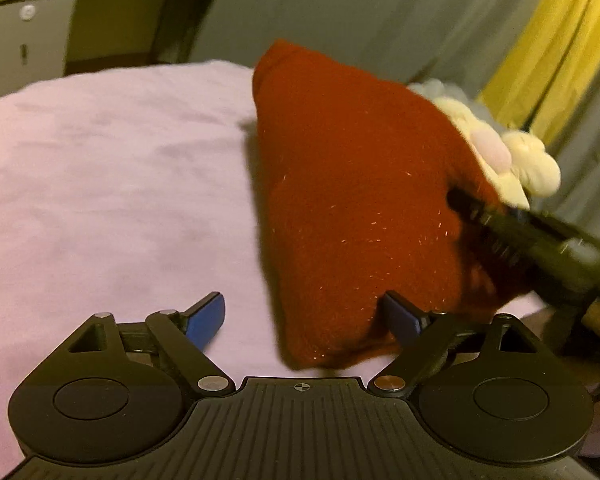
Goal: Fold small clothes
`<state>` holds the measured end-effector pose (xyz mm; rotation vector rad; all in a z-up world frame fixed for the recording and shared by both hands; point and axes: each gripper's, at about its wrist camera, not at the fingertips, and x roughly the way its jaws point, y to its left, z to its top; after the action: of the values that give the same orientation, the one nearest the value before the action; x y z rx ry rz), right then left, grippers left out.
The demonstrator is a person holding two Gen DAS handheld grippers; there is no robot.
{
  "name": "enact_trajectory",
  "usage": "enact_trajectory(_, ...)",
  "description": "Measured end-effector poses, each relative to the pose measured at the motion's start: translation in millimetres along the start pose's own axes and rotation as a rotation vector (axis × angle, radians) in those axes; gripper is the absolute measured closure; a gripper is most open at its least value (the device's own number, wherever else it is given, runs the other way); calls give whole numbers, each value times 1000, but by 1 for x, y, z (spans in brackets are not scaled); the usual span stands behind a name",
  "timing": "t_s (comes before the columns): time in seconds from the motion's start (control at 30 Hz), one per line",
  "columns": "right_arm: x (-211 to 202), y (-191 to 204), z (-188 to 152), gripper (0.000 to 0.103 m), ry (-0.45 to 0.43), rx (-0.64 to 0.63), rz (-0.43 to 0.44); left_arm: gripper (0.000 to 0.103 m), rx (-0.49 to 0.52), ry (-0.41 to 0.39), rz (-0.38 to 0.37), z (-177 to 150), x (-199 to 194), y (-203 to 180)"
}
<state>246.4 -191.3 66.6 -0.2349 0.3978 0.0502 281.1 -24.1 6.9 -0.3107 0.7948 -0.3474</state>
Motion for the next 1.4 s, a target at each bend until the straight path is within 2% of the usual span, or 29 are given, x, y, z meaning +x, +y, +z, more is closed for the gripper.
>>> enact_trajectory(0.13, 15, -3, -31, 79, 82, -46, -97, 8, 16, 42, -23, 0, 12, -10)
enact_trajectory(0.2, 27, -11, -40, 79, 112, 3, -104, 8, 13, 60, -33, 0, 17, -14)
enact_trajectory(0.27, 31, -19, -41, 79, 117, 36, -103, 8, 6, 59, -35, 2, 14, -18)
enact_trajectory(0.33, 18, -19, -33, 80, 92, 32, -117, 8, 29, 45, -16, 3, 12, -20)
enact_trajectory(0.47, 17, -9, -50, 85, 63, -112, -180, 8, 11, 82, -36, 4, 22, -21)
enact_trajectory(0.57, 32, -19, -60, 84, 88, -49, -146, 7, 25, 108, -26, 4, 32, -25)
enact_trajectory(0.63, 29, -31, -45, 80, 103, 12, -65, 7, 25, 118, -15, 4, 35, -23)
enact_trajectory(0.73, 16, -43, -29, 76, 81, 72, -26, 7, 15, 124, -19, 5, 35, -19)
enact_trajectory(0.8, 6, -42, -19, 76, 34, 78, -25, 7, 16, 125, -19, 6, 35, -18)
enact_trajectory(0.9, 11, -38, -5, 76, -13, 85, 39, 6, 26, 122, -15, 5, 36, -20)
enact_trajectory(1.03, 48, -28, -1, 79, 47, 42, 87, 5, 22, 136, -13, 8, 39, -22)
enact_trajectory(1.17, 77, -30, -13, 82, 97, 24, 49, 5, 31, 138, -18, 10, 42, -24)
enact_trajectory(1.33, 92, -43, -35, 82, 94, 69, 21, 4, -2, 149, -47, 12, 43, -23)
enact_trajectory(1.4, 92, -43, -33, 82, 102, 65, 24, 4, 2, 155, -47, 12, 36, -21)
